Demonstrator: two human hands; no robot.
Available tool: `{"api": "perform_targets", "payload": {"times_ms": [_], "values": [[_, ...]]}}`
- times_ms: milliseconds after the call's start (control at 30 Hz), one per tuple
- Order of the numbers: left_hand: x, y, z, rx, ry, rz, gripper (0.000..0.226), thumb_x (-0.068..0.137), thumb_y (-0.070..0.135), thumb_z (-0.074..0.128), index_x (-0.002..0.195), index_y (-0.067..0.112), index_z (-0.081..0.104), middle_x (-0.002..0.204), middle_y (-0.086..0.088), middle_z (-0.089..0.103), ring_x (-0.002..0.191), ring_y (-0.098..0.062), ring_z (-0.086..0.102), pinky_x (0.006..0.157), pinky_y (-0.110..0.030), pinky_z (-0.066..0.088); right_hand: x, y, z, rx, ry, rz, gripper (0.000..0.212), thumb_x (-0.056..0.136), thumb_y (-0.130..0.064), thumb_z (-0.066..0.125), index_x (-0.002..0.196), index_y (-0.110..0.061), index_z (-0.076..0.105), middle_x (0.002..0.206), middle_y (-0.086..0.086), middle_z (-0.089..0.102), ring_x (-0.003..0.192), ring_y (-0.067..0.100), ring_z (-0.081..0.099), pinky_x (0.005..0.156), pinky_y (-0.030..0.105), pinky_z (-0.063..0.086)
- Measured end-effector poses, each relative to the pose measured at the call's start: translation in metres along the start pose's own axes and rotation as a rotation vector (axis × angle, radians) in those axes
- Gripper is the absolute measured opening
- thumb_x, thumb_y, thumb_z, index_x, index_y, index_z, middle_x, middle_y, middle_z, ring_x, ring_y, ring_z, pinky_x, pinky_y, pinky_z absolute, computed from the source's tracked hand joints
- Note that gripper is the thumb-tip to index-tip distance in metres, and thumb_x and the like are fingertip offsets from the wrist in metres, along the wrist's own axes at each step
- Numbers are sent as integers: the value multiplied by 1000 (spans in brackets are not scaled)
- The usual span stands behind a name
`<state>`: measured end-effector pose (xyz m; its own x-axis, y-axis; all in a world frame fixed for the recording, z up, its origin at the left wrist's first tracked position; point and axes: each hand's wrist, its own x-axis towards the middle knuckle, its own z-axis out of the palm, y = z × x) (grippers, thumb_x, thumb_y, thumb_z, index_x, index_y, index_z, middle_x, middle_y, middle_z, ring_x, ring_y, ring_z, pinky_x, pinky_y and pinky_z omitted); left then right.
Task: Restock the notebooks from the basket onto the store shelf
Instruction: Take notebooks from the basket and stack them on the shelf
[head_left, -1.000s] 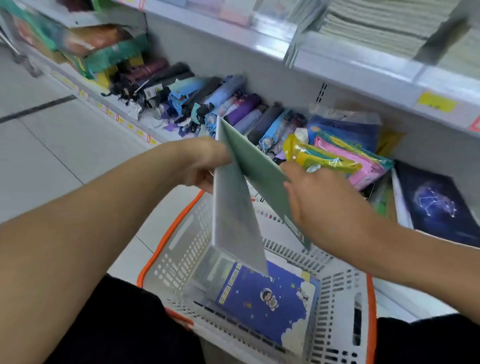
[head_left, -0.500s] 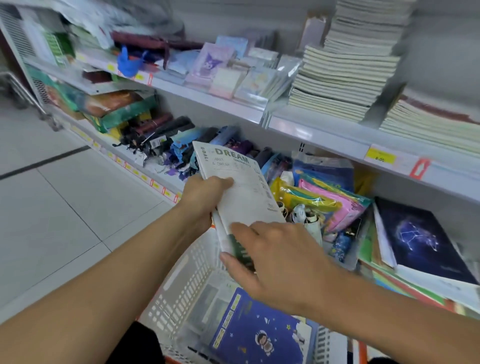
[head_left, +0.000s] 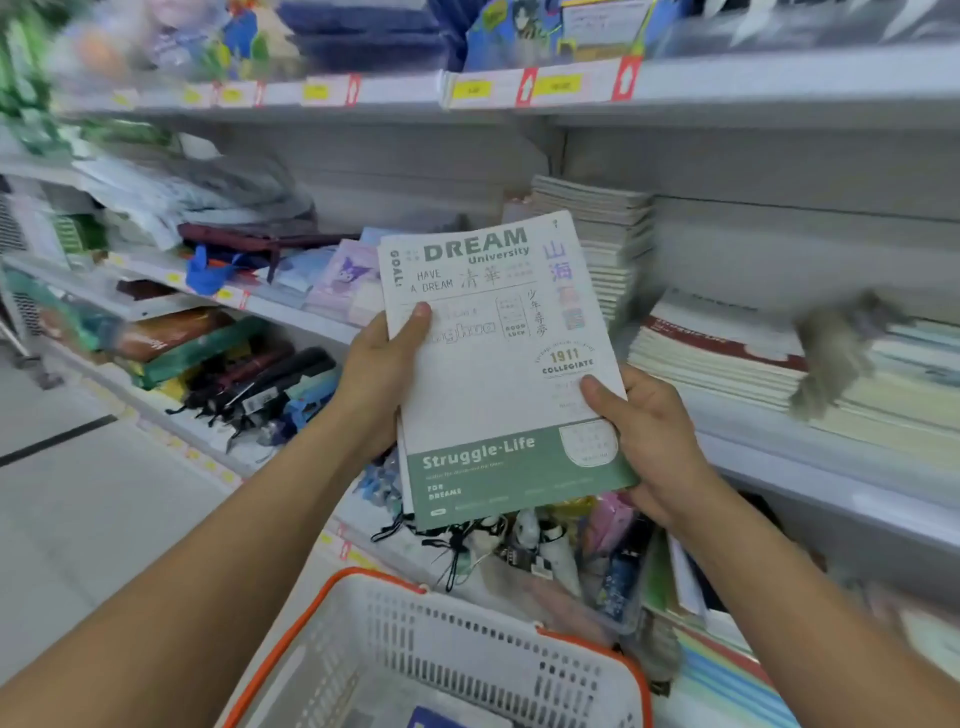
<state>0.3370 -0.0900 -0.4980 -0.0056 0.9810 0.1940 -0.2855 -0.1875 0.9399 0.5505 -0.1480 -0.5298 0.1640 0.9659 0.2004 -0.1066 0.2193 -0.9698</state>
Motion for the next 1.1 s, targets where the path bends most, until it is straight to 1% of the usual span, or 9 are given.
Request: {"api": "perform_targets", "payload": {"times_ms": [100,167,267,433,633,733,833,933,1100], "values": [[8,4,64,186,-250,104,35,95,36,60,126,26,51,120,5,67,102,-16,69,85,-41,57,12,-20,-46,101,279,-137,26,98,-10,57,122,-11,67,115,5,73,105,25,70,89,41,57],[5,-7,109,310,-425,120,35,95,27,61,127,27,47,114,4,66,84,-17,71,62,-37,58,21,-30,-82,123,479,-193,26,100,-11,55,124,-14,65,117,2,73,108,23,69,95,44,55],[14,-34,166,321,-503,97,23,100,14,52,122,22,52,91,-7,64,47,-17,52,38,-23,37,31,-36,-132,82,678,-182,27,101,-10,54,127,-12,62,118,3,71,108,26,68,97,47,54],[40,-59,212,233,-441,-122,31,98,-4,45,90,24,55,69,-3,48,52,-13,37,37,-19,32,47,-36,-172,-16,582,-1,34,103,-5,46,134,-16,53,123,6,66,99,29,69,64,42,61],[61,-80,216,160,-349,-235,27,96,-9,47,91,17,53,67,-6,50,57,-14,45,45,-18,48,64,-36,-178,-134,438,34,29,82,-2,77,109,-3,65,106,10,74,89,20,73,71,33,61],[73,-85,218,268,-405,-148,16,90,1,65,94,15,58,81,-7,65,66,-16,56,60,-20,55,69,-34,-180,-303,471,36,36,67,-6,89,98,-8,69,98,4,76,91,20,73,87,37,58],[83,-91,216,529,-481,17,28,73,7,83,92,20,66,91,1,75,75,-7,69,73,-20,56,71,-35,-179,-465,484,48,39,64,-10,92,93,-11,66,98,1,73,89,17,69,72,25,55],[89,-96,217,698,-452,224,33,72,12,85,100,19,69,83,7,70,58,10,61,57,-3,45,76,-32,-183,-654,539,79,41,72,-20,89,98,-4,62,96,5,68,80,18,61,54,19,42],[97,-106,220,778,-382,447,28,78,16,81,105,14,74,78,21,57,70,9,55,59,0,36,91,-14,-187,-750,633,30,36,85,-26,78,89,-3,50,90,25,68,75,38,69,67,45,58]]}}
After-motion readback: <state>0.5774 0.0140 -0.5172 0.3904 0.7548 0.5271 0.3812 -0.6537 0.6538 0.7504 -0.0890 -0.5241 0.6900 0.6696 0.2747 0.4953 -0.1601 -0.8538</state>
